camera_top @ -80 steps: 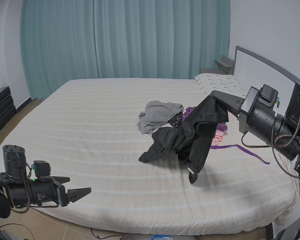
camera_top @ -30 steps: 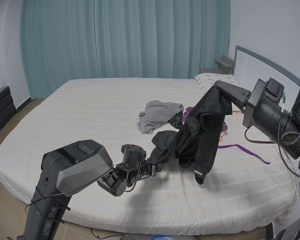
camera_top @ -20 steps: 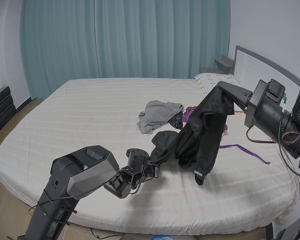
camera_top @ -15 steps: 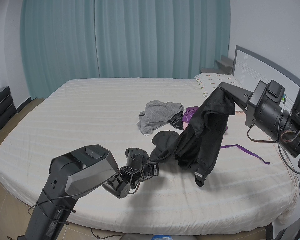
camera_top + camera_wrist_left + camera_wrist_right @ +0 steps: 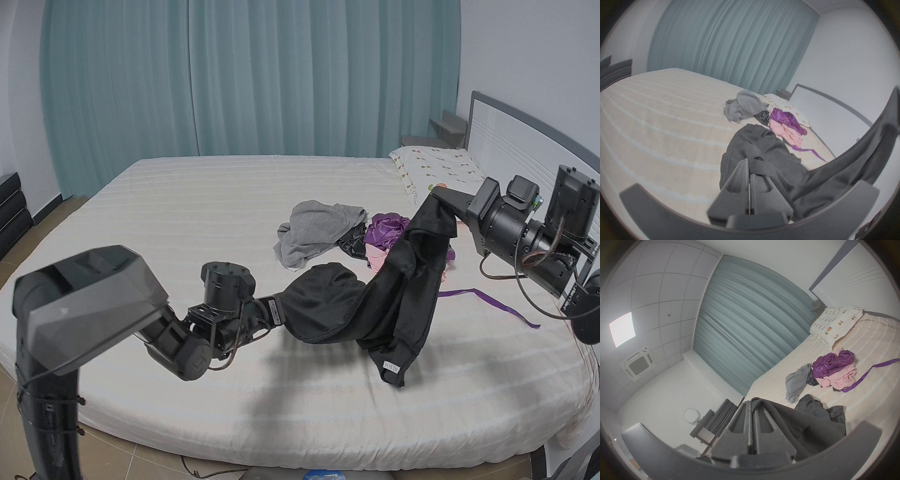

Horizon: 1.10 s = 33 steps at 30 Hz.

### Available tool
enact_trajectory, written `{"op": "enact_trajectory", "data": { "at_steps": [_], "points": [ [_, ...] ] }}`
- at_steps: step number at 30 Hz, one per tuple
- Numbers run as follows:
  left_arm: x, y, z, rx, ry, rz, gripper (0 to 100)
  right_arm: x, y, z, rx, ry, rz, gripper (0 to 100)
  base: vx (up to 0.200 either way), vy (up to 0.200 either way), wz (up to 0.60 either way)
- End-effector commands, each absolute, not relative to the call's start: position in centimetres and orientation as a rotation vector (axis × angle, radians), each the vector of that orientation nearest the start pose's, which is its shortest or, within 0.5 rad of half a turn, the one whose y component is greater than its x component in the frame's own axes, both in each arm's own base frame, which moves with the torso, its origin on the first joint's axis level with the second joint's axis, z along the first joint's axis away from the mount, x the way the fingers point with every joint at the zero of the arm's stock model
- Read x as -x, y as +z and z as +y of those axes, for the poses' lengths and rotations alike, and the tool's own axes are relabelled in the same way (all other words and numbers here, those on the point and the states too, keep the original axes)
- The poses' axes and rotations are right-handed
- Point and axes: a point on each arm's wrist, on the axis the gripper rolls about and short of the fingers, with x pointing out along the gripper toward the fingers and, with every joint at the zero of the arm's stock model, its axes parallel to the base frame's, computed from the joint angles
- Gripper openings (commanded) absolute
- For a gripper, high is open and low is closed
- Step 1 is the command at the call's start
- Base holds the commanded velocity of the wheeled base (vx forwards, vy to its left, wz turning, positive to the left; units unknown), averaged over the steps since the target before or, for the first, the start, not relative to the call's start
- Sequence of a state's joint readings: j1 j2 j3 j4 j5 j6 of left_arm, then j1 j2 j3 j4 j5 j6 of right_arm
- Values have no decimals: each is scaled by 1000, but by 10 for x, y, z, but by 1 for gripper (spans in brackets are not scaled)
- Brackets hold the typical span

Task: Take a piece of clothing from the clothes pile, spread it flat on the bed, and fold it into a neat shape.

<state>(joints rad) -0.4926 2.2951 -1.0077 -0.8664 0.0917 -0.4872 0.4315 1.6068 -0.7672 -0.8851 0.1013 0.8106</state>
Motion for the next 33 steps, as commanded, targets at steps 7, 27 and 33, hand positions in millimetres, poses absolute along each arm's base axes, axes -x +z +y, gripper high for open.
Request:
{"op": "enact_trajectory", "data": {
  "at_steps": [7, 27, 33],
  "points": [
    [-304, 198, -145, 530, -240, 258, 0, -340, 251, 110, -844, 381, -25, 0, 0, 0, 0],
    [-289, 137, -139, 709, -130, 483, 0, -330, 132, 137, -809, 300, 367, 0, 0, 0, 0],
    [-283, 120, -146, 709, -120, 550, 0, -326, 108, 140, -834, 280, 420, 0, 0, 0, 0]
  ]
}}
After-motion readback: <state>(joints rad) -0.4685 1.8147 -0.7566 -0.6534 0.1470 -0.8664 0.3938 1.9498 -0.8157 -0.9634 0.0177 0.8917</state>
